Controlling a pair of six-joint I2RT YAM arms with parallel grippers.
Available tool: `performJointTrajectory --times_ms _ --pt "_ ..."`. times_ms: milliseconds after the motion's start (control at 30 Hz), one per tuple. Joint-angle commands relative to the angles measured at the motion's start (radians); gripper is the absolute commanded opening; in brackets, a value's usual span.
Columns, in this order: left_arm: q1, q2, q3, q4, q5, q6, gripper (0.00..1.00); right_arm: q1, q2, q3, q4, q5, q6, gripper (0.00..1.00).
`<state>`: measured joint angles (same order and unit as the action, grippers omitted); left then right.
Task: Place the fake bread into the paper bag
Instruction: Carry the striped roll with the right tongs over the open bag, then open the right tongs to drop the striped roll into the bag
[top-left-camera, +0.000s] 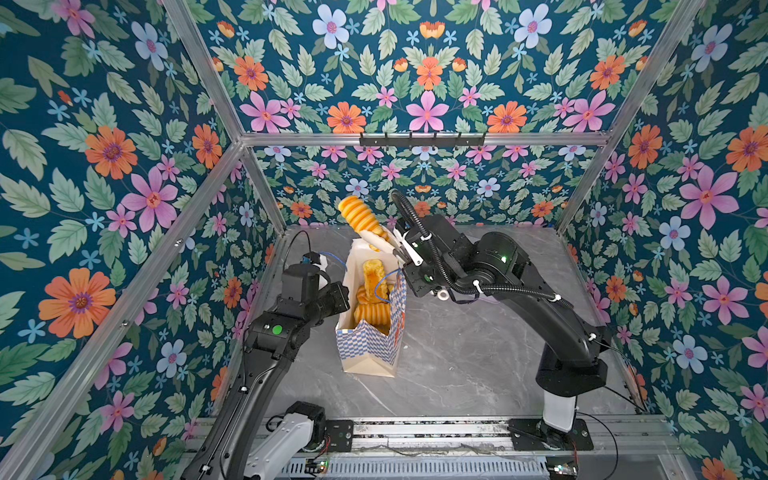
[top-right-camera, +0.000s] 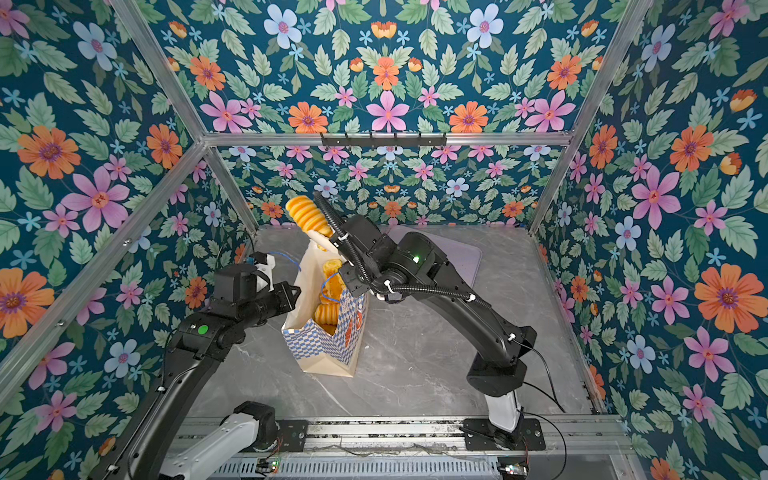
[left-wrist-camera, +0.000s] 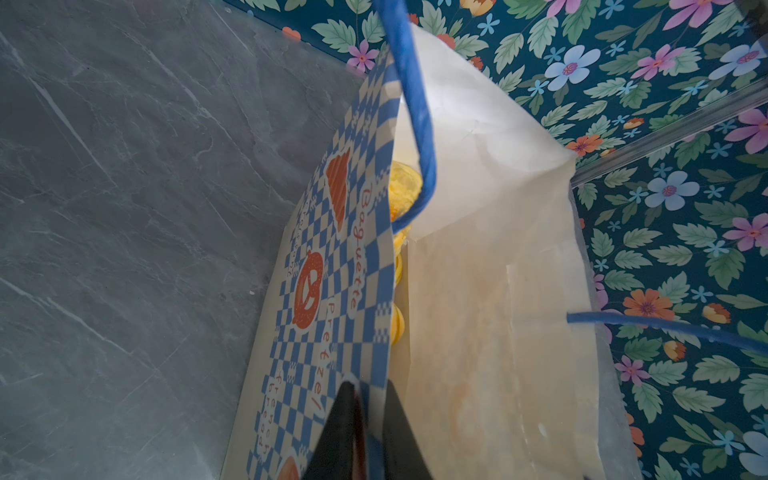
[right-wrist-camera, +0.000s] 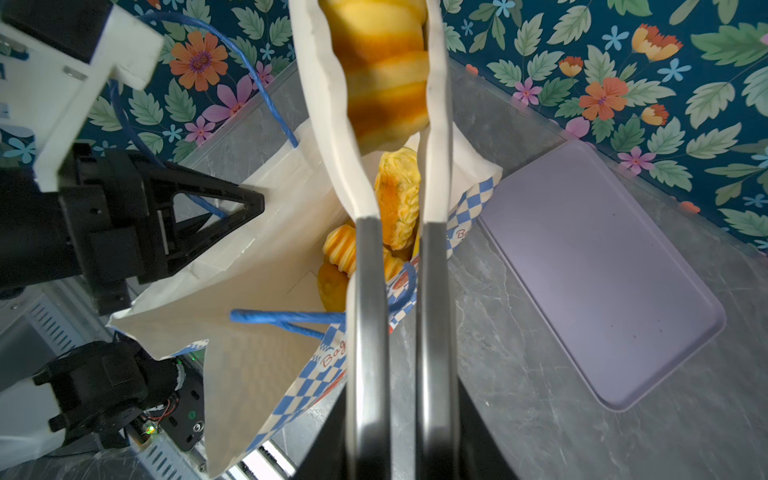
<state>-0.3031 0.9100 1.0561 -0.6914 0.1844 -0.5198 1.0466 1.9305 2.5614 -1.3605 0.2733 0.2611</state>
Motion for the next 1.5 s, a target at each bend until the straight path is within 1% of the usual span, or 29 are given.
performJointTrajectory --times_ms 0,133,300,633,700,833,1000,1167,1300,1333,1367,1467 --pt "0.001 -0.005 -0.002 0.003 -0.008 0.004 0.15 0.026 0.018 0.042 -0.069 0.020 0.070 0.33" --pt "0.000 -0.007 -0.008 0.006 -0.004 0.003 0.15 0.047 0.022 0.030 -0.090 0.021 0.118 0.33" --pt "0.000 -0.011 -0.007 0.007 -0.002 0.003 0.15 0.071 0.002 -0.031 -0.090 0.022 0.148 0.33" --pt "0.001 -0.020 -0.008 0.003 -0.003 0.004 0.15 0.078 -0.050 -0.156 -0.084 0.017 0.195 0.34" --pt "0.000 -0.020 -0.007 0.001 -0.005 0.004 0.15 0.078 -0.059 -0.174 -0.081 0.018 0.196 0.35" --pt "0.001 -0.024 -0.004 -0.002 -0.006 0.004 0.15 0.079 -0.065 -0.189 -0.081 0.009 0.196 0.43" --pt "0.001 -0.027 0.002 -0.009 -0.014 0.003 0.16 0.083 -0.067 -0.188 -0.077 0.004 0.194 0.51" --pt "0.001 -0.029 0.007 -0.014 -0.015 0.003 0.15 0.086 -0.073 -0.185 -0.076 0.016 0.194 0.51" --pt "0.000 -0.023 0.027 -0.023 -0.017 0.007 0.16 0.087 -0.101 -0.201 -0.047 0.032 0.189 0.49" --pt "0.001 -0.022 0.036 -0.028 -0.018 0.010 0.19 0.087 -0.112 -0.206 -0.032 0.032 0.184 0.49" --pt "0.001 -0.020 0.045 -0.033 -0.020 0.013 0.24 0.087 -0.123 -0.207 -0.020 0.032 0.179 0.48" --pt "0.000 -0.016 0.086 -0.053 -0.031 0.026 0.43 0.087 -0.160 -0.208 0.018 0.041 0.163 0.49"
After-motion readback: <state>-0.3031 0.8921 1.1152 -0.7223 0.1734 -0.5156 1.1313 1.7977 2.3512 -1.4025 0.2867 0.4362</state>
